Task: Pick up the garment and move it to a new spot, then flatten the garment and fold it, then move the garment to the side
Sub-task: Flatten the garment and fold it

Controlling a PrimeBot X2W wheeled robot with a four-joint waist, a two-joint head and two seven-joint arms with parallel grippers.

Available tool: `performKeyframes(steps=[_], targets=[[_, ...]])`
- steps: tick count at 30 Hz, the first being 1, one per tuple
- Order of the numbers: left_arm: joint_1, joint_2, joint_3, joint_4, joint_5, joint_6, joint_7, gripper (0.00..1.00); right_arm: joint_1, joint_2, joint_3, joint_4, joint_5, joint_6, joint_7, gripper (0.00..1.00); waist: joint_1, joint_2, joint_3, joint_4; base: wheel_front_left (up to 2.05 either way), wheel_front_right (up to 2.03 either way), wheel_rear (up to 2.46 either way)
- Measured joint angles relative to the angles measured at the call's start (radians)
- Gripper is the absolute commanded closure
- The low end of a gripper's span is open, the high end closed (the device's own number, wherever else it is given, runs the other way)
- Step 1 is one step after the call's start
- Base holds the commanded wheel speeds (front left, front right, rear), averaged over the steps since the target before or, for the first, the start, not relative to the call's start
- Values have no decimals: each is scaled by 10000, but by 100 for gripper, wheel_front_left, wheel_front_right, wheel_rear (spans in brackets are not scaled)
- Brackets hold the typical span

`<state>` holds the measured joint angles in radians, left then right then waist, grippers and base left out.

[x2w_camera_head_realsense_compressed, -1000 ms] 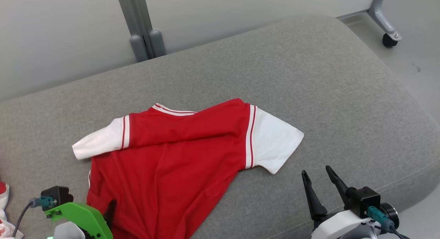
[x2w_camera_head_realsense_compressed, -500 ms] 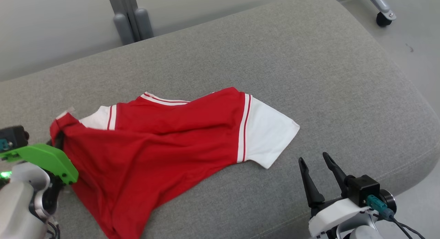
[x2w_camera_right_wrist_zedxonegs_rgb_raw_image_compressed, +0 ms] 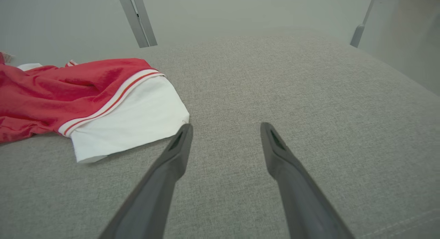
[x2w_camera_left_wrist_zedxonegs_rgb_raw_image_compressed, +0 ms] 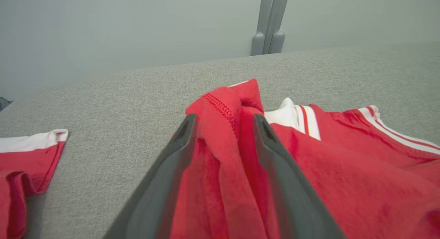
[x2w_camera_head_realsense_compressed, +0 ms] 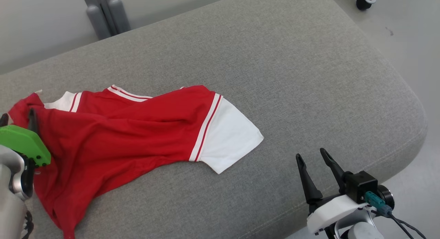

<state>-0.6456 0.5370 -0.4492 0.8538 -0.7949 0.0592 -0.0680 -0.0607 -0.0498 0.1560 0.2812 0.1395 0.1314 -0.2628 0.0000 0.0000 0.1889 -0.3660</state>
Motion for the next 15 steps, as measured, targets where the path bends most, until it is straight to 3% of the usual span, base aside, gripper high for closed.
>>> performKeyframes(steps=[5,8,15], targets=[[465,-477,211,-23,-77,-138,-1496,0,332,0,-324,-29,-92,0,0,0,0,0,-315,146,0,0,0],[1192,-805,366,-560,-50,-148,-1848,0,377,4,-514,-176,-268,0,0,0,0,0,-622,324,0,0,0],[3750,-2065,1643,-4228,857,343,-1948,0,659,-107,-961,-746,-746,0,0,0,0,0,-1347,1196,0,0,0]])
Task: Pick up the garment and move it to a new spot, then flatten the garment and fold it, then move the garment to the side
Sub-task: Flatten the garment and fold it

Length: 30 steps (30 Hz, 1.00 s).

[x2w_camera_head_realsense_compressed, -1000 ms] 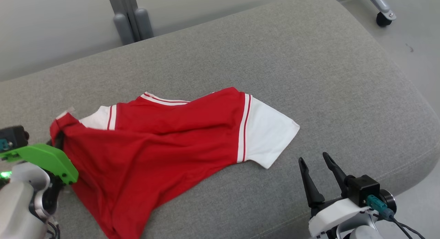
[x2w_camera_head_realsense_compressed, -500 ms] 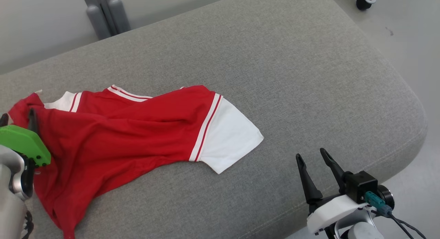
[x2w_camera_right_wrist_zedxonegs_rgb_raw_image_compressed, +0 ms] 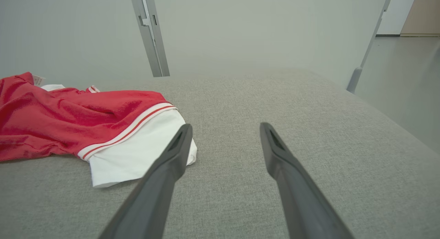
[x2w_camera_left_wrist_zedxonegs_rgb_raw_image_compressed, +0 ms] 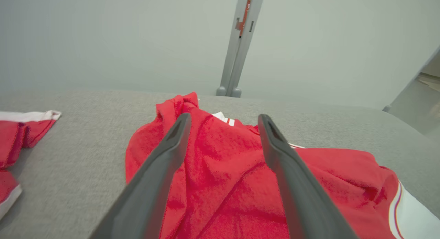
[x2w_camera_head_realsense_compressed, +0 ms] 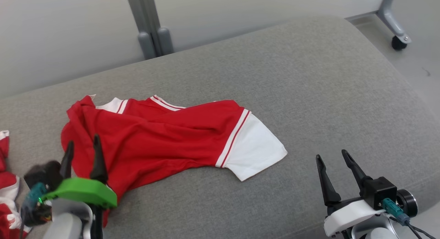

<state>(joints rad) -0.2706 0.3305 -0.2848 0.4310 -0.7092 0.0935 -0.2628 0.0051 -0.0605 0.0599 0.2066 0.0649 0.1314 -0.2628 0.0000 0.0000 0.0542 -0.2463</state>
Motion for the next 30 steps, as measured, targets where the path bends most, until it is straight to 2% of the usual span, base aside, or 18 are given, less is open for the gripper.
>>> performKeyframes(steps=[6,15,22,30], targets=[[2568,-1218,802,-2146,1354,-71,-13,0,12,-268,134,-184,-104,0,0,0,0,0,-428,869,0,0,0],[4655,-2207,2146,-2754,3254,-1158,-13,0,46,-198,174,278,-67,0,0,0,0,0,-1026,1707,0,0,0],[5168,-2606,2867,-2539,3952,-1814,-13,0,149,-98,138,652,-63,0,0,0,0,0,-1224,1714,0,0,0],[5161,-2771,3133,-2529,4036,-2136,-13,0,154,-59,59,809,-50,0,0,0,0,0,-1126,1599,0,0,0]])
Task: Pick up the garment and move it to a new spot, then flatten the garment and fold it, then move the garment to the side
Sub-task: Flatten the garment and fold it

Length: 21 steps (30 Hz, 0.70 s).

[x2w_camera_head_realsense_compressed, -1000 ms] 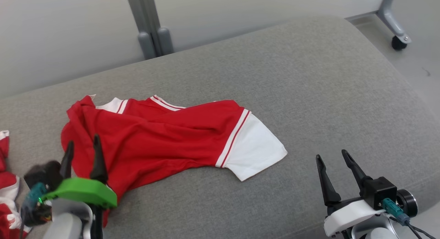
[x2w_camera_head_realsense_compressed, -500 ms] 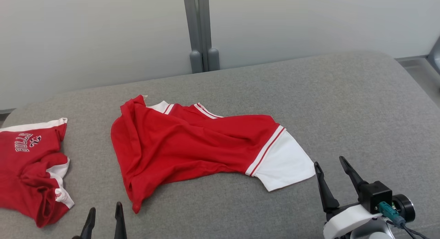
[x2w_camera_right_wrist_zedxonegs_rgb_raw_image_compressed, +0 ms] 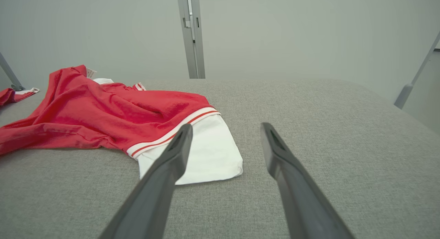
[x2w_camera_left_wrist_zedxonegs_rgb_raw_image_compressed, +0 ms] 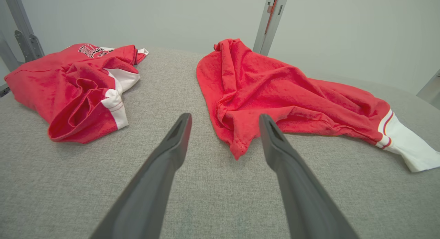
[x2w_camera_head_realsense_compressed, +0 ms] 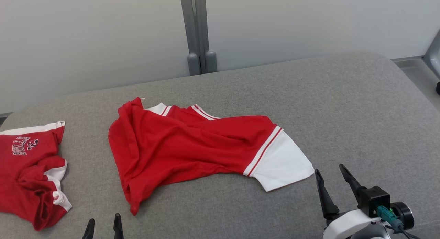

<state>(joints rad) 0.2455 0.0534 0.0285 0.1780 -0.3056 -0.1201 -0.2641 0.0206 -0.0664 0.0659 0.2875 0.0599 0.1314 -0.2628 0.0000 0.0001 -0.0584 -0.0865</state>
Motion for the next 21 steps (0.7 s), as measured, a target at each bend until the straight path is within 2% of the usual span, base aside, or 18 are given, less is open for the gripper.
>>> performKeyframes(steps=[16,21], targets=[[-105,-25,-67,96,-140,-71,0,0,-76,63,61,-153,-2,0,0,0,0,0,141,15,0,0,0],[-417,-29,-644,525,-44,-73,165,0,-549,-199,240,10,-50,0,0,0,0,0,260,2,0,0,0]])
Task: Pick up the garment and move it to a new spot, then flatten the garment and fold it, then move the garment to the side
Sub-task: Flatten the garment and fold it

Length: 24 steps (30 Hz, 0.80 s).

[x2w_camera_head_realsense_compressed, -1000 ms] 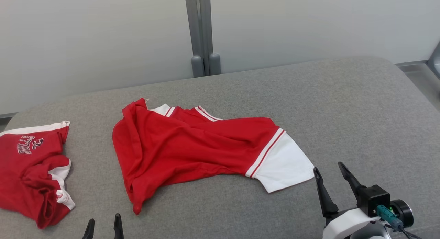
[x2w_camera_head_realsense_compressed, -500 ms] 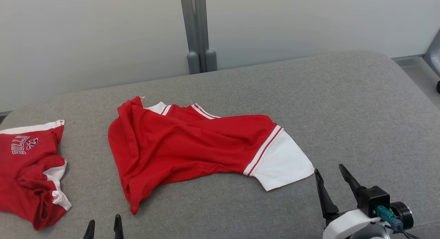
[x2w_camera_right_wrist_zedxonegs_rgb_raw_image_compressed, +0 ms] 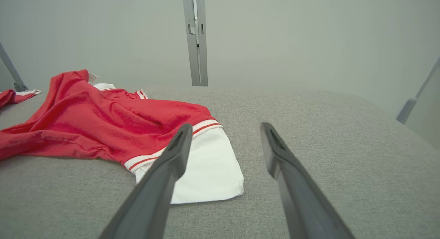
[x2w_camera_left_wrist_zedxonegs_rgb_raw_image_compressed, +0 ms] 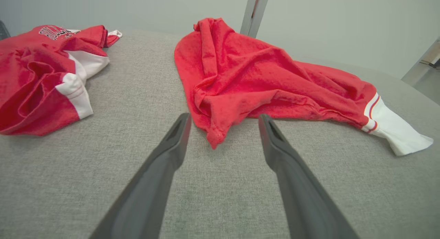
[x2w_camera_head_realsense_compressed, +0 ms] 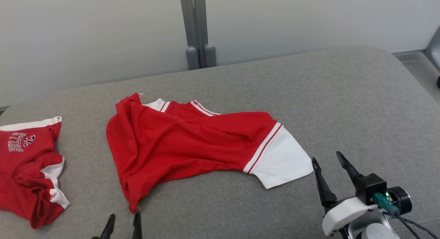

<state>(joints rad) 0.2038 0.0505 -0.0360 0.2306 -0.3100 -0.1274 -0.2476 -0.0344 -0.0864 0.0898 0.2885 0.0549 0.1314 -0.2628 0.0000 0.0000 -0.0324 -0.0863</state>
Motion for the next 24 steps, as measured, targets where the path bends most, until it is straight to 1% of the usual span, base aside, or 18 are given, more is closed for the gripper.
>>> performKeyframes(steps=[2,3,5,11,14,17,22,23,24], targets=[[-236,12,-194,159,88,15,602,0,-364,-182,79,541,-88,0,167,0,0,0,79,-12,0,0,0],[-379,42,-290,176,121,35,968,0,-644,-267,148,786,-127,0,483,0,0,0,130,-22,0,0,0],[-698,125,-412,146,128,58,1689,0,-1324,-403,339,1254,-153,0,1482,0,0,0,256,-41,0,0,0],[-1582,514,-598,138,270,219,3173,0,-3019,-621,1172,2627,-151,4,4240,0,0,0,846,-57,0,0,0],[-1926,633,-686,282,326,219,3475,0,-3650,-558,1110,3315,-100,2,4880,0,0,0,1182,-35,0,0,0],[-2238,688,-807,424,403,217,3536,0,-4012,-451,922,4021,-132,2,5377,0,0,0,1484,22,0,0,0],[-2588,826,-953,838,631,234,3611,0,-4447,-219,736,4709,-56,-10,5582,0,0,0,1852,172,0,0,0],[-2604,834,-940,907,627,272,3618,23,-4494,-190,763,4794,-33,-10,5595,0,0,0,1895,191,0,0,0],[-2611,851,-947,961,631,307,3620,61,-4567,-180,817,4884,15,-10,5605,0,0,0,1944,206,0,0,0]])
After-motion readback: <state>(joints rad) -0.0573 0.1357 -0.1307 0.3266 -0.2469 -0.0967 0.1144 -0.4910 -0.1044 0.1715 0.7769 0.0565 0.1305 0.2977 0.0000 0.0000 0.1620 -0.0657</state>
